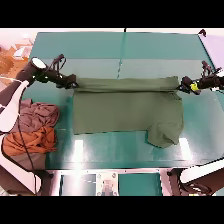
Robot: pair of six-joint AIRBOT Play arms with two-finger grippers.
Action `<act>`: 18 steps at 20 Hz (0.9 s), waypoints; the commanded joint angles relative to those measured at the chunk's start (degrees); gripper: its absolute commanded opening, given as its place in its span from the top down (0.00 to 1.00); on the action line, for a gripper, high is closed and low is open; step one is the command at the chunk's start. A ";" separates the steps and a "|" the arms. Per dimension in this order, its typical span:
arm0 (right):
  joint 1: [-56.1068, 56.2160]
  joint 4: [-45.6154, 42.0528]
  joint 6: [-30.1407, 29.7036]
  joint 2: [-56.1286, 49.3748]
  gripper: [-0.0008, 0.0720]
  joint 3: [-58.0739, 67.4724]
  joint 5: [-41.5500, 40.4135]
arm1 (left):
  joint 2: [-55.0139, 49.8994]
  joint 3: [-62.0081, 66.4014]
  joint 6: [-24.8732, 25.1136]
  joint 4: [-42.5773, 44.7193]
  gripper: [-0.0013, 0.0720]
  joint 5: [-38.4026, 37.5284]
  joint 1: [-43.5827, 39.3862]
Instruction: Fold the shirts.
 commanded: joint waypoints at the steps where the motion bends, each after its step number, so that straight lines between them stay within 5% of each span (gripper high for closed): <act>1: 0.04 -2.32 0.28 0.11 0.97 -2.71 0.13 | -0.09 -2.91 -0.44 0.46 0.95 -2.14 -0.02; 6: 0.04 -2.29 0.33 0.11 0.97 -2.69 0.22 | -0.09 -2.95 -1.07 0.13 0.95 -3.82 -0.02; 7: 0.04 -2.10 0.33 0.13 0.87 -2.58 0.61 | -0.09 -2.93 -2.08 -0.28 0.81 -3.85 -0.02; 8: 0.02 -2.14 0.33 0.13 0.58 -1.88 1.90 | -0.09 -2.75 -2.25 -1.09 0.37 -4.17 -0.02; 9: -0.20 -2.14 0.35 0.20 0.49 -0.46 4.26 | 0.00 -2.36 -2.43 -2.10 0.22 -4.90 0.13; 10: -0.61 -2.16 0.57 0.42 0.49 1.20 6.91 | 0.00 -1.46 -2.62 -2.58 0.21 -6.43 0.24; 12: -1.99 -3.06 3.61 2.01 0.50 3.76 11.52 | 0.11 1.86 -4.76 -2.23 0.22 -12.37 0.81; 13: -2.78 -3.04 4.33 3.32 0.64 3.98 13.51 | 0.11 3.85 -6.75 -1.29 0.28 -16.55 1.38; 14: -3.56 -3.26 4.94 4.81 0.87 3.85 16.24 | 0.20 5.33 -8.48 -0.68 0.55 -20.61 1.86; 15: -4.17 -3.89 5.84 6.34 0.97 3.02 18.34 | 0.81 5.64 -8.85 -0.46 0.96 -24.30 2.54; 18: -5.35 -9.99 9.40 14.53 0.97 -6.21 21.14 | 5.68 3.96 -10.58 6.64 0.96 -29.68 1.57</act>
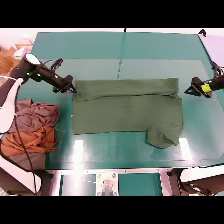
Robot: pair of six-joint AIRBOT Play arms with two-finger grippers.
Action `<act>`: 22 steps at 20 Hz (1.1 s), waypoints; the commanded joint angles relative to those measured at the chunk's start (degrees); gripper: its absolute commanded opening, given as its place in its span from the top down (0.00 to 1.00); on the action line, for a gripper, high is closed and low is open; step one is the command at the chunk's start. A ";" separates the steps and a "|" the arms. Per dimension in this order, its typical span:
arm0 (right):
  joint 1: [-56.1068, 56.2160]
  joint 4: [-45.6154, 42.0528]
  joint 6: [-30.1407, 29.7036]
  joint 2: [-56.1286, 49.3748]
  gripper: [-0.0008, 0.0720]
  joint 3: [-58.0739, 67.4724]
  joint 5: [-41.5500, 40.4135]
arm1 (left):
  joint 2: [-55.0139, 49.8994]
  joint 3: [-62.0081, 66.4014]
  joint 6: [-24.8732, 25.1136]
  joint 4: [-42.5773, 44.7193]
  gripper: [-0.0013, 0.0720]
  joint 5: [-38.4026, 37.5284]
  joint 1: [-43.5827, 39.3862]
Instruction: Fold the shirts.
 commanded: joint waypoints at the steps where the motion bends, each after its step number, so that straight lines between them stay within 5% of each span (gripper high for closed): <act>1: -2.08 -6.93 3.82 9.75 0.97 -10.10 4.87 | 6.97 -3.06 -3.04 7.74 0.96 -7.13 -0.68; 7: -11.89 -8.90 7.93 33.00 0.97 -40.39 -1.03 | 38.40 -41.13 -6.27 7.56 0.90 7.80 -1.03; 8: -12.76 -8.85 8.35 35.47 0.97 -43.74 -2.82 | 42.47 -47.34 -6.73 7.43 0.41 10.71 -1.84; 9: -13.14 -8.85 9.44 37.46 0.96 -46.56 -4.31 | 45.81 -53.24 -8.04 7.08 0.12 14.10 -3.28; 12: -13.16 -7.85 9.64 38.64 0.76 -50.05 -5.92 | 48.92 -65.35 -10.43 3.02 0.12 24.13 -9.53; 19: -13.16 -4.68 9.62 38.58 0.75 -50.73 -11.61 | 46.25 -73.22 -14.38 -8.79 0.12 56.02 -21.51; 22: -13.16 -3.37 9.64 38.12 0.52 -50.73 -13.27 | 40.54 -73.16 -14.40 -16.55 0.12 62.95 -24.20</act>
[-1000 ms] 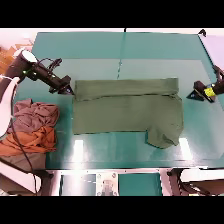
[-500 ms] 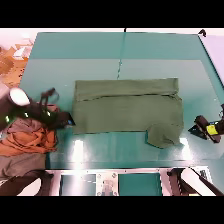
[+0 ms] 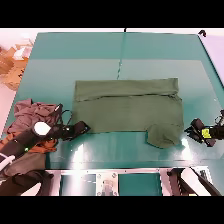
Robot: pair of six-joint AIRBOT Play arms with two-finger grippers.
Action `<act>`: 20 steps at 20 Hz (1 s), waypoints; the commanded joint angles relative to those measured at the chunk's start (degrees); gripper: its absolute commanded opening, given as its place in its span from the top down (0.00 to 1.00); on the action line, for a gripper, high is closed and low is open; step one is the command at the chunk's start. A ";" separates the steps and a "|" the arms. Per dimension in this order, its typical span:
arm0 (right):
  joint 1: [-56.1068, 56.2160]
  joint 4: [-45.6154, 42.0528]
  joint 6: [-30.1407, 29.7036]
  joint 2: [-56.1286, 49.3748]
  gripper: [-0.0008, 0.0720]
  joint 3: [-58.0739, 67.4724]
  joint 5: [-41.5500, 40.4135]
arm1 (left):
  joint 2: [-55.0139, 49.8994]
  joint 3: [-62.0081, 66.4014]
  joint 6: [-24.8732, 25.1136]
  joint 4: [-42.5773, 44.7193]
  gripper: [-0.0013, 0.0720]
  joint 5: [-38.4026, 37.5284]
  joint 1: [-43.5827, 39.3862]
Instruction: Fold the shirts.
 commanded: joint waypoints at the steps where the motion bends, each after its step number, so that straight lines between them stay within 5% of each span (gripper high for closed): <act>1: -0.04 2.03 0.11 -0.72 0.47 -0.24 -2.73 | -5.62 -0.85 0.09 -6.64 0.15 11.50 -4.07; 3: -0.04 2.64 0.13 -2.10 0.38 -0.22 -2.64 | -7.54 0.83 3.15 -6.60 0.78 11.04 -4.42; 4: -0.07 2.62 0.13 -2.82 0.38 -0.22 -1.79 | -7.58 1.62 4.90 -6.32 0.96 10.93 -4.42; 9: -0.04 -1.77 3.85 -5.51 0.38 -0.52 3.96 | -7.58 2.62 6.25 -3.56 0.95 8.83 -4.42; 17: 1.05 8.48 1.79 -8.55 0.39 -7.54 0.52 | -7.58 2.62 7.08 -3.02 0.95 8.59 -4.42; 20: 1.03 16.09 -4.59 -8.61 0.63 -6.67 -0.98 | -7.56 2.67 7.52 -2.95 0.95 7.54 -4.42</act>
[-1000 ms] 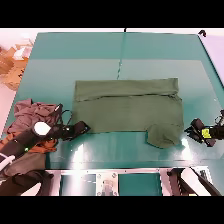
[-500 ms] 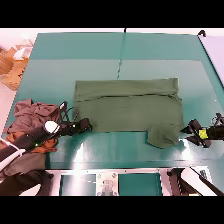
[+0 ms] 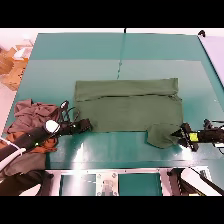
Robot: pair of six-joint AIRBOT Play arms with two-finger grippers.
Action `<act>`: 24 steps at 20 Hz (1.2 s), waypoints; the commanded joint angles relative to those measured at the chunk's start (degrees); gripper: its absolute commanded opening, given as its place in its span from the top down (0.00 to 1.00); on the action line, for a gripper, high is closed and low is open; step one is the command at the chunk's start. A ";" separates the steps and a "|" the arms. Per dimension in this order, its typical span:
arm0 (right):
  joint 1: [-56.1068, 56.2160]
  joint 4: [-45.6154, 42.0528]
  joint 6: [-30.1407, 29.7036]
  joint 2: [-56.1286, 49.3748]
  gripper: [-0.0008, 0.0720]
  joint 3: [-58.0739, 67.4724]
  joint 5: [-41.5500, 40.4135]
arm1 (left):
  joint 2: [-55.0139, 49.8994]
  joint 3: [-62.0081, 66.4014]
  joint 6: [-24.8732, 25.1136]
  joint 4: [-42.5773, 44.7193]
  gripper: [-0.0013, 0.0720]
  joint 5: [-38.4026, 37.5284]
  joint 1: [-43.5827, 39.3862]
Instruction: Fold the shirts.
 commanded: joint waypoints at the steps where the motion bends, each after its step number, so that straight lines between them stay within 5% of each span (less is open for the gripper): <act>1: 0.13 8.59 -6.99 -0.44 0.78 1.14 -1.42 | 0.02 0.52 0.44 1.25 0.96 -3.34 0.61; 3: 0.13 8.70 -7.82 -0.39 0.96 4.33 1.16 | 0.02 2.67 0.42 4.96 0.96 -11.10 4.33; 11: 0.13 -9.68 1.73 9.66 0.97 7.61 8.35 | 0.02 15.41 -0.07 21.40 0.96 -38.71 12.46; 19: 3.06 4.96 0.66 11.32 0.97 15.04 3.89 | -2.71 32.30 -0.11 24.41 0.96 -43.10 12.46; 24: 11.87 8.94 0.83 -1.90 0.97 27.26 -2.19 | -14.64 46.71 -0.09 25.88 0.96 -43.10 12.46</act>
